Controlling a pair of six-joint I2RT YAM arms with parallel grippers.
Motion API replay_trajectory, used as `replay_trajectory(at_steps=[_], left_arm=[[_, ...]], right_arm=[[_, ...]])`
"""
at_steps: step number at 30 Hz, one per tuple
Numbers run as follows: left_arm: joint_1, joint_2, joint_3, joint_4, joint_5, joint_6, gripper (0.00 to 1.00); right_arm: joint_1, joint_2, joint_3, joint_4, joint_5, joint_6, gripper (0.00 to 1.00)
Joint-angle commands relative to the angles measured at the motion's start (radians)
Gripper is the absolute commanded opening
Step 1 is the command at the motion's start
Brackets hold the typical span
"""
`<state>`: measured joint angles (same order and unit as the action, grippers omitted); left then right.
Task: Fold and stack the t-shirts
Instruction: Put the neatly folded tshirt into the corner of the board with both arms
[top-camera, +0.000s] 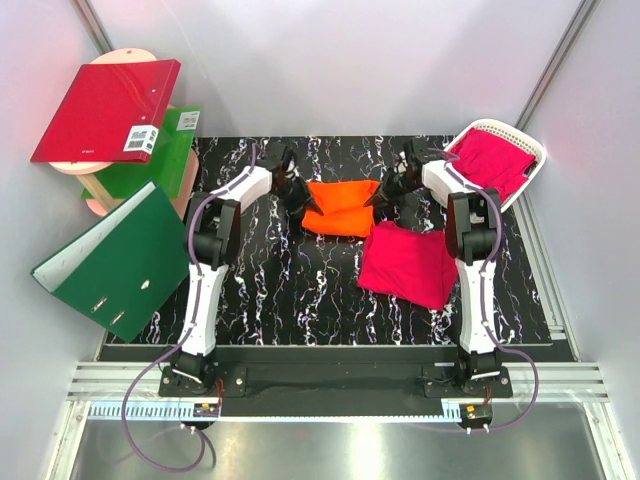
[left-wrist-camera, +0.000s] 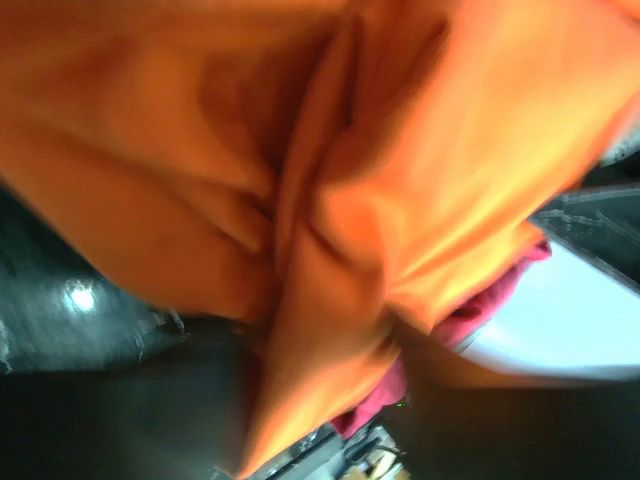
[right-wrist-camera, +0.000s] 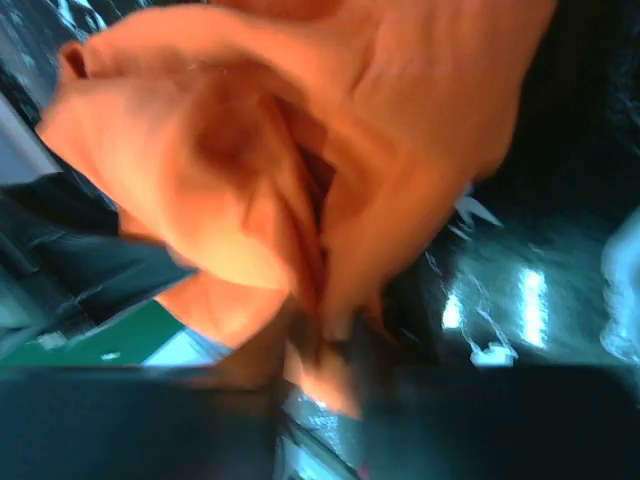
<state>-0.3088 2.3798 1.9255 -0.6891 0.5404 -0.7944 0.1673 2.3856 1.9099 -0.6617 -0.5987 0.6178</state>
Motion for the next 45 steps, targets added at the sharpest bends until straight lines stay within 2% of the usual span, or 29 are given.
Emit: replay_trajectory(at_steps=[1, 2, 7, 15, 22, 28, 33, 37, 45], left_arm=[[-0.003, 0.082, 0.046, -0.009, 0.026, -0.006, 0.0], [-0.003, 0.082, 0.05, -0.009, 0.026, -0.008, 0.0], [0.005, 0.015, 0.061, -0.013, -0.002, 0.014, 0.0], [0.004, -0.119, 0.081, -0.012, -0.007, 0.035, 0.0], [-0.001, -0.191, 0.084, -0.012, 0.013, 0.047, 0.0], [-0.022, -0.215, 0.081, -0.012, 0.073, 0.046, 0.0], [-0.067, -0.231, 0.033, -0.012, 0.125, 0.047, 0.0], [-0.102, -0.222, 0.003, -0.012, 0.156, 0.05, 0.0], [-0.207, -0.186, 0.066, -0.012, 0.185, 0.023, 0.0]], right_arm=[[0.037, 0.053, 0.09, -0.031, -0.108, -0.036, 0.05], [0.044, 0.058, 0.113, -0.045, -0.104, -0.052, 0.0], [0.074, -0.009, 0.124, -0.084, 0.019, -0.108, 0.0], [0.075, -0.219, 0.091, -0.078, 0.201, -0.159, 0.0], [0.077, -0.342, 0.014, 0.007, 0.231, -0.151, 0.0], [0.074, -0.46, -0.115, -0.004, 0.243, -0.155, 0.0], [0.067, -0.566, -0.219, -0.107, 0.333, -0.179, 0.0], [0.044, -0.663, -0.388, -0.105, 0.402, -0.152, 0.0], [0.012, -0.741, -0.482, -0.133, 0.503, -0.136, 0.0]])
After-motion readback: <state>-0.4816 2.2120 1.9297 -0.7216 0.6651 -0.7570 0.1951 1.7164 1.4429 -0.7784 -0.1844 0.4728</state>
